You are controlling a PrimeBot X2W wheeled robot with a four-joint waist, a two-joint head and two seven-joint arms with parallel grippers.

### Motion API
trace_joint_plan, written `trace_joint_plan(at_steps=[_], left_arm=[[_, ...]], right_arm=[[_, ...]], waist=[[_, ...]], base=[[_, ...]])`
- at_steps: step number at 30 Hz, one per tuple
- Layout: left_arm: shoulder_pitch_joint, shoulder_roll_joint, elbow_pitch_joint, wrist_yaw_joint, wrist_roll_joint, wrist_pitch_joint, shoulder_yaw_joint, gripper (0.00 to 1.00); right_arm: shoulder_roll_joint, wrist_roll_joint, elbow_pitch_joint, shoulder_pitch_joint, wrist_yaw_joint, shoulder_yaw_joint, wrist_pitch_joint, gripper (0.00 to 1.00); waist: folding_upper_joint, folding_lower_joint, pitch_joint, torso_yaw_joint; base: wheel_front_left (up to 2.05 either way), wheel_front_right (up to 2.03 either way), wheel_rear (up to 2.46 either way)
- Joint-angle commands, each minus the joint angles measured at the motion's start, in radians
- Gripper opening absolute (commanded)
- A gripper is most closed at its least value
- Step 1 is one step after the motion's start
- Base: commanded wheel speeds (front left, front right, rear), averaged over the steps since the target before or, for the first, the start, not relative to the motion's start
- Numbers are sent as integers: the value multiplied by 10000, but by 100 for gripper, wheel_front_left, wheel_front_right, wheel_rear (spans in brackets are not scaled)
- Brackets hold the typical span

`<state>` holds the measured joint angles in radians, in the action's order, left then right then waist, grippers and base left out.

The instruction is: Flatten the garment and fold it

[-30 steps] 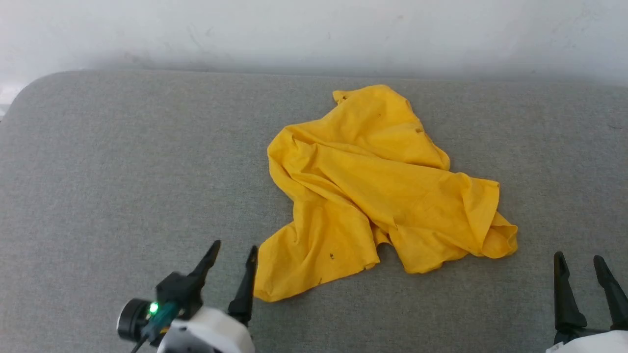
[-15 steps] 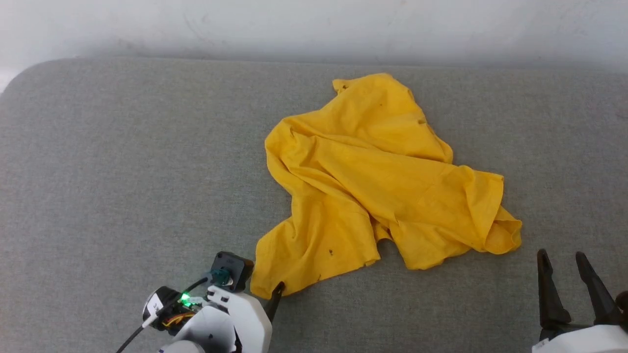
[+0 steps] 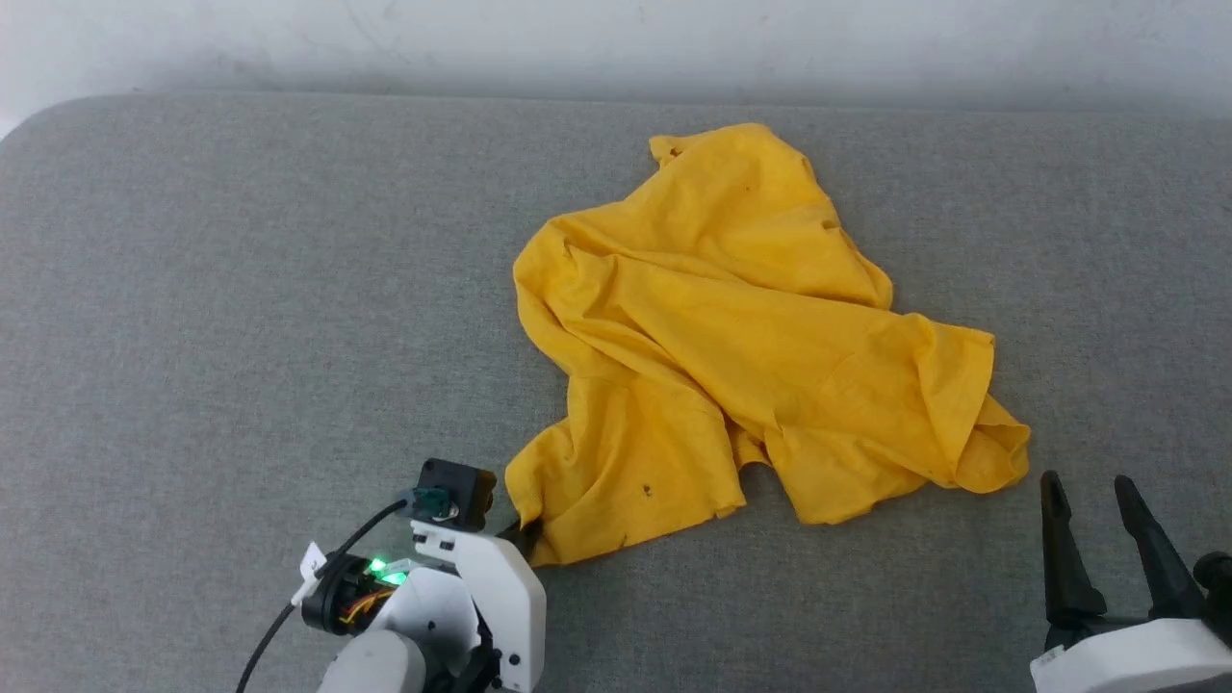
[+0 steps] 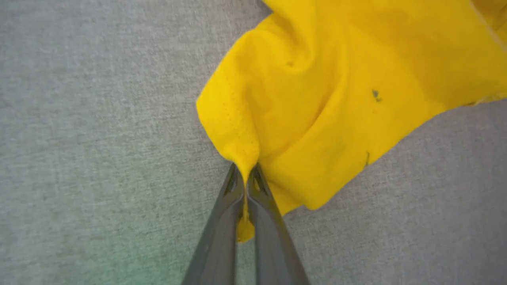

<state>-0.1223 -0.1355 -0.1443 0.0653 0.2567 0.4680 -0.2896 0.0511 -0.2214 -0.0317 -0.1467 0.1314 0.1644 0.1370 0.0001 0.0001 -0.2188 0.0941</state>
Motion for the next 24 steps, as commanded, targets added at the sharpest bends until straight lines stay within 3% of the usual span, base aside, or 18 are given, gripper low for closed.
trace_joint_plan(at_steps=[1,4,10,18,24], left_arm=[[84,186,-353,19,180,-90,-77,0],[-3,369,-203,-77,504,-525,123,0],[244,594,530,-686,1276,-1265,903,0],[1907,13,1734,-1663,1976,-1802,2905,0],[2987,-52,2370,-2191,2427,-2280,4143,0]], right_arm=[[-8,-47,74,130,-7,-5,97,100],[-9,-33,144,169,-7,2,105,100],[-9,31,158,149,-7,14,20,100],[-9,118,8,-25,-7,135,-192,100],[-9,165,-71,-133,-7,236,-347,100]], waist=[[-1,-1,41,25],[-1,-1,171,68],[-1,-1,468,234],[-1,-1,580,546],[-1,-1,632,770]], base=[[0,0,0],[0,0,0],[0,0,0],[0,0,0],[0,0,0]])
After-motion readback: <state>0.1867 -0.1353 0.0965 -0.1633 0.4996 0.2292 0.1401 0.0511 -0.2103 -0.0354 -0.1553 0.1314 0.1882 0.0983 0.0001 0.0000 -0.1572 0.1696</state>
